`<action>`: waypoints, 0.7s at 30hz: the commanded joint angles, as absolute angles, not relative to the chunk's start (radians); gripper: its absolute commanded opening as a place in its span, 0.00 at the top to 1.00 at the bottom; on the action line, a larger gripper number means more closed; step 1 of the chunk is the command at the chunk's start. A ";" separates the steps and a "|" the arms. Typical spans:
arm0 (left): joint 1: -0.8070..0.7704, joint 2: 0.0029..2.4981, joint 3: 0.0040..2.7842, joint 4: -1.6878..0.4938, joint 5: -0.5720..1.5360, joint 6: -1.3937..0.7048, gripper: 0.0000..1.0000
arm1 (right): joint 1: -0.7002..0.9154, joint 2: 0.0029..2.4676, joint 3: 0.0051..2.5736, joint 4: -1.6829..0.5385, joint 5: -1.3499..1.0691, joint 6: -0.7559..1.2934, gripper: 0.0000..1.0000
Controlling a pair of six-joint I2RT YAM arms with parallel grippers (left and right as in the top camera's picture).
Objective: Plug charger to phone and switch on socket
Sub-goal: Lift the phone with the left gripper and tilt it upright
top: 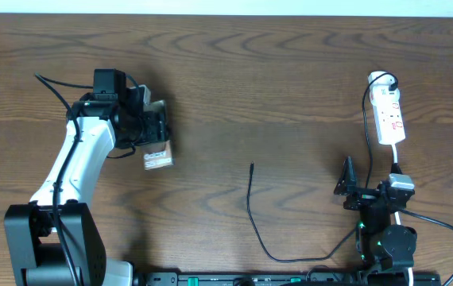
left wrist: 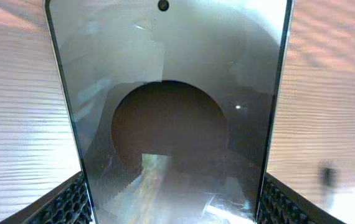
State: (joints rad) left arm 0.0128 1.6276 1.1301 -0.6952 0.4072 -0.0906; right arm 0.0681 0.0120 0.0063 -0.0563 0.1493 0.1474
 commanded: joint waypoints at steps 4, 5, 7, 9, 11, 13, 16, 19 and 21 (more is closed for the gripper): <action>0.017 1.609 1.164 -0.636 0.803 -0.257 0.93 | 0.074 0.007 0.005 -0.060 0.147 0.133 0.01; 0.017 1.609 1.164 -0.624 0.842 -0.276 0.93 | 0.074 0.007 0.005 -0.060 0.147 0.133 0.01; 0.017 1.609 1.164 -0.605 0.901 -0.307 0.93 | 0.074 0.007 0.005 -0.060 0.147 0.133 0.01; 0.017 1.609 1.164 -0.590 0.944 -0.338 0.93 | 0.074 0.007 0.005 -0.060 0.147 0.133 0.01; 0.017 1.609 1.164 -0.584 0.968 -0.374 0.93 | 0.074 0.007 0.005 -0.060 0.147 0.133 0.01; 0.017 1.609 1.164 -0.585 0.990 -0.450 0.93 | 0.074 0.007 0.005 -0.060 0.147 0.133 0.01; 0.017 1.609 1.164 -0.584 1.040 -0.571 0.93 | 0.074 0.007 0.005 -0.060 0.147 0.133 0.01; 0.017 1.609 1.164 -0.584 1.089 -0.687 0.93 | 0.074 0.007 0.005 -0.060 0.147 0.133 0.01; 0.017 1.609 1.164 -0.584 1.132 -0.746 0.93 | 0.074 0.007 0.005 -0.060 0.147 0.133 0.01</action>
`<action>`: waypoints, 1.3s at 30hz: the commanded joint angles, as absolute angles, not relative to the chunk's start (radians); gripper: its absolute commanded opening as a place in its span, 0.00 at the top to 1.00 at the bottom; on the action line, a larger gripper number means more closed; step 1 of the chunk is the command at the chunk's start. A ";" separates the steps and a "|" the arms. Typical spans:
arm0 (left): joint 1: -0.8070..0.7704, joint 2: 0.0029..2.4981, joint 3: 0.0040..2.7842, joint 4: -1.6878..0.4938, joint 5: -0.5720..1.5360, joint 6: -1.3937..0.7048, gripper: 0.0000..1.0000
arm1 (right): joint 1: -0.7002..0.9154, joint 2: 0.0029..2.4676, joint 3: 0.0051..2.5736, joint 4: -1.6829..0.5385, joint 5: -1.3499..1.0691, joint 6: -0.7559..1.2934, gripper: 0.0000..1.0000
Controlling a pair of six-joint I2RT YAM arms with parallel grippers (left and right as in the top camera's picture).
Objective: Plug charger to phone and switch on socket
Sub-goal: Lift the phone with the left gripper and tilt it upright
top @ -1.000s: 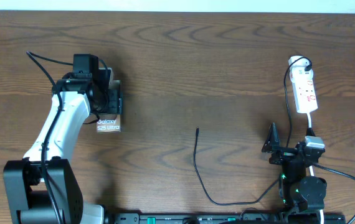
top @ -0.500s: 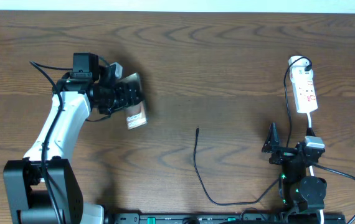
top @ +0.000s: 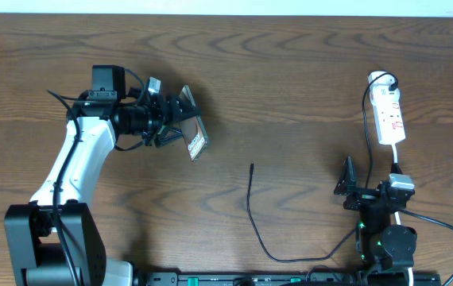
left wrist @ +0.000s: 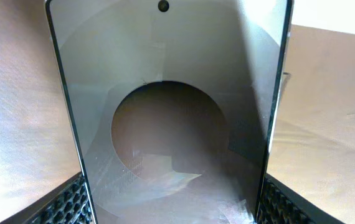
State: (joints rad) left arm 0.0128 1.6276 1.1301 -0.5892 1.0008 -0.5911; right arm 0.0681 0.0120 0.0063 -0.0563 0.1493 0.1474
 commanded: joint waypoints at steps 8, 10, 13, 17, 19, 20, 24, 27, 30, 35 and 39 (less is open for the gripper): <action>0.017 1.609 1.164 -0.585 1.258 -0.897 0.93 | 0.074 0.007 0.005 -0.060 0.147 0.133 0.01; 0.017 1.609 1.164 -0.585 1.272 -0.945 0.92 | 0.074 0.007 0.005 -0.060 0.147 0.133 0.01; 0.025 1.609 1.164 -0.584 1.277 -1.015 0.92 | 0.074 0.007 0.005 -0.060 0.147 0.133 0.01; 0.055 1.609 1.164 -0.585 1.285 -1.081 0.93 | 0.074 0.007 0.005 -0.060 0.147 0.133 0.01; 0.072 1.609 1.164 -0.585 1.303 -1.108 0.93 | 0.074 0.007 0.005 -0.060 0.147 0.133 0.01; 0.081 1.609 1.164 -0.585 1.303 -1.122 0.93 | 0.074 0.007 0.005 -0.060 0.147 0.133 0.01; 0.096 1.609 1.164 -0.585 1.303 -1.128 0.93 | 0.074 0.007 0.005 -0.060 0.147 0.133 0.01; 0.096 1.609 1.164 -0.585 1.303 -1.128 0.93 | 0.074 0.007 0.005 -0.060 0.147 0.133 0.01; 0.096 1.609 1.164 -0.585 1.319 -1.130 0.93 | 0.074 0.007 0.005 -0.060 0.147 0.133 0.01; 0.096 1.609 1.164 -0.585 1.324 -1.132 0.93 | 0.074 0.007 0.005 -0.060 0.147 0.133 0.01; 0.096 1.609 1.164 -0.585 1.325 -1.157 0.93 | 0.074 0.007 0.005 -0.060 0.147 0.133 0.01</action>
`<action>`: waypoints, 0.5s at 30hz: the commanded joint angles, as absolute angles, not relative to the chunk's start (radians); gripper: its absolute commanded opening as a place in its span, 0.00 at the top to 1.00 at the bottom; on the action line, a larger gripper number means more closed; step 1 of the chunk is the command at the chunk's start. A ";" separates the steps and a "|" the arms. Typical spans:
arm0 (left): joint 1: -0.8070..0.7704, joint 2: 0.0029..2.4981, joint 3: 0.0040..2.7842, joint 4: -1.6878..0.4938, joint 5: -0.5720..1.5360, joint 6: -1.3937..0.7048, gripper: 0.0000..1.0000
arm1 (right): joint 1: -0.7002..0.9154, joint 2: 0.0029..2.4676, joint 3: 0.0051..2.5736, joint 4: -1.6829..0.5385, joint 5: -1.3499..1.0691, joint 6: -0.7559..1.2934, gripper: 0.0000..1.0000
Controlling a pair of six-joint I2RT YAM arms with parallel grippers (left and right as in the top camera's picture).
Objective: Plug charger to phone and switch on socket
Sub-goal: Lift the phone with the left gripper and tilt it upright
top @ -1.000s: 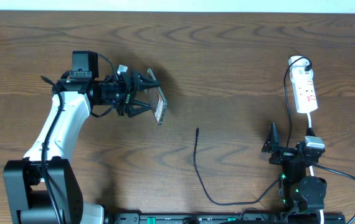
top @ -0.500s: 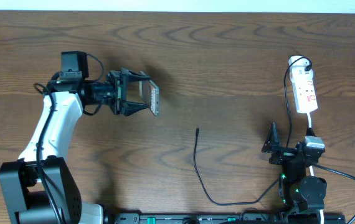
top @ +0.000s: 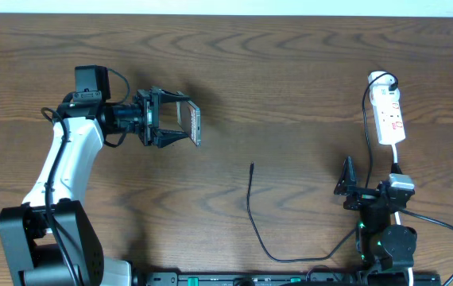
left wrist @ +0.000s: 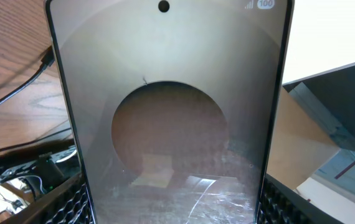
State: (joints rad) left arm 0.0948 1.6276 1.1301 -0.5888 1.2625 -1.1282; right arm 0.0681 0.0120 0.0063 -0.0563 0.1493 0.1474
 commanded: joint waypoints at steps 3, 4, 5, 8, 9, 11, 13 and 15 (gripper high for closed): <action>0.096 1.609 1.164 -0.585 1.325 -1.192 0.92 | 0.074 0.007 0.005 -0.060 0.147 0.133 0.01; 0.096 1.609 1.164 -0.585 1.325 -1.194 0.93 | 0.074 0.007 0.005 -0.060 0.147 0.133 0.01; 0.096 1.609 1.164 -0.585 1.325 -1.195 0.93 | 0.074 0.007 0.005 -0.060 0.147 0.133 0.01; 0.096 1.609 1.164 -0.585 1.329 -1.196 0.93 | 0.074 0.007 0.005 -0.060 0.147 0.133 0.01; 0.096 1.609 1.164 -0.585 1.328 -1.203 0.93 | 0.074 0.007 0.005 -0.060 0.147 0.133 0.01; 0.096 1.609 1.164 -0.585 1.328 -1.210 0.93 | 0.074 0.007 0.005 -0.060 0.147 0.133 0.01; 0.096 1.609 1.164 -0.585 1.328 -1.210 0.92 | 0.074 0.007 0.005 -0.060 0.147 0.133 0.01; 0.096 1.609 1.164 -0.585 1.328 -1.210 0.93 | 0.074 0.007 0.005 -0.060 0.147 0.133 0.01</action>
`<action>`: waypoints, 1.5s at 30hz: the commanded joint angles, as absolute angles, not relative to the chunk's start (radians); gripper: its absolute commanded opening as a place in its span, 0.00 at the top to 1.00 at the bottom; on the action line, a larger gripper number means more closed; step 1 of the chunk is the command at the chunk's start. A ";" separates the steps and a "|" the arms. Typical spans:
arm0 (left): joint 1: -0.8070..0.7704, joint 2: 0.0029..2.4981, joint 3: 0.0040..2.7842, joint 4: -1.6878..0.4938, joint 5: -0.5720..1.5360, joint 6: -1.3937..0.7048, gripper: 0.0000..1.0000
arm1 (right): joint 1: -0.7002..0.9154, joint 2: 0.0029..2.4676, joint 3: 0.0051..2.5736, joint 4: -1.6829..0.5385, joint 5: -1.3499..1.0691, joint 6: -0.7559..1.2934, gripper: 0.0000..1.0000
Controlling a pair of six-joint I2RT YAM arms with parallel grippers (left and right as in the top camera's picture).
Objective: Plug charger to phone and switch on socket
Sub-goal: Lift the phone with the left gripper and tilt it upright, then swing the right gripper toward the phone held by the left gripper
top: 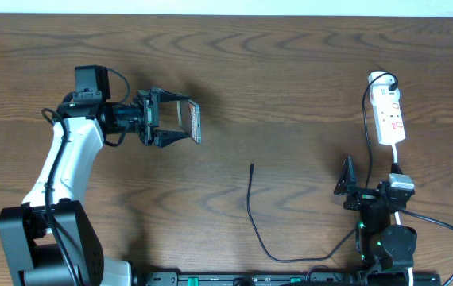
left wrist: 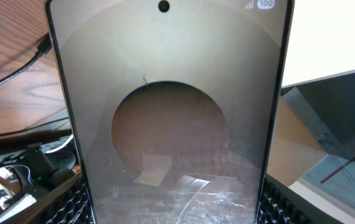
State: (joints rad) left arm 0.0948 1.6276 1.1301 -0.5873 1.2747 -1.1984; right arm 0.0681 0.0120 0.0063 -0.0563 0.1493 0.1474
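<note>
My left gripper (top: 171, 121) is shut on the phone (top: 192, 122), holding it raised over the table's left-middle, far end pointing right. In the left wrist view the phone (left wrist: 168, 106) fills the frame, its dark glass screen facing the camera between the ribbed pads (left wrist: 71, 202). The black charger cable (top: 249, 208) lies loose on the table, its plug tip (top: 252, 165) right of and below the phone. The white socket strip (top: 389, 115) lies at the far right. My right gripper (top: 346, 183) rests low at the right; its state cannot be told.
The cable (top: 306, 256) curves along the wooden table (top: 290, 71) toward the right arm's base. A black lead (top: 367, 119) and a white one run from the socket strip down to the right arm. A black rail (top: 211, 280) edges the front.
The left gripper with the phone has shifted very slightly; the background behind the phone in the wrist view has moved a little. Cable, socket strip and right arm are unchanged.
The left gripper held the phone near the table at the left, its end pointing toward the front. Then the phone was tilted, pointing right and forward. By the last moment it was level, pointing right, higher up, and it stays so now.
</note>
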 commanded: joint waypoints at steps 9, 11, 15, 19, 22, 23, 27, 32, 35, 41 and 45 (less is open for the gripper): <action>0.095 1.609 1.163 -0.566 1.230 -1.170 0.93 | 0.074 0.007 0.005 -0.060 0.135 0.134 0.01; 0.094 1.609 1.163 -0.566 1.209 -1.163 0.93 | 0.074 0.007 0.006 -0.044 0.126 0.138 0.01; 0.094 1.609 1.163 -0.566 1.142 -1.159 0.93 | 0.074 0.007 0.006 0.022 -0.053 0.179 0.01; 0.094 1.609 1.163 -0.566 1.102 -1.161 0.93 | 0.074 0.008 0.017 0.026 -0.116 0.283 0.01; 0.094 1.609 1.163 -0.566 1.085 -1.160 0.93 | 0.074 0.024 0.056 0.014 -0.128 0.303 0.01; 0.094 1.609 1.163 -0.566 1.085 -1.160 0.93 | 0.074 0.035 0.076 0.009 -0.139 0.303 0.01; 0.094 1.609 1.163 -0.566 1.072 -1.161 0.93 | 0.074 0.142 0.210 -0.036 -0.188 0.319 0.01; 0.094 1.609 1.163 -0.566 1.053 -1.161 0.93 | 0.074 0.391 0.427 -0.125 -0.307 0.322 0.01; 0.094 1.609 1.163 -0.566 1.033 -1.161 0.93 | 0.074 0.585 0.570 -0.175 -0.426 0.358 0.01; 0.094 1.610 1.163 -0.566 0.971 -1.165 0.93 | 0.074 0.960 0.793 -0.094 -0.859 0.438 0.01; 0.094 1.609 1.163 -0.567 0.911 -1.164 0.92 | 0.074 1.172 0.850 0.169 -1.106 0.652 0.01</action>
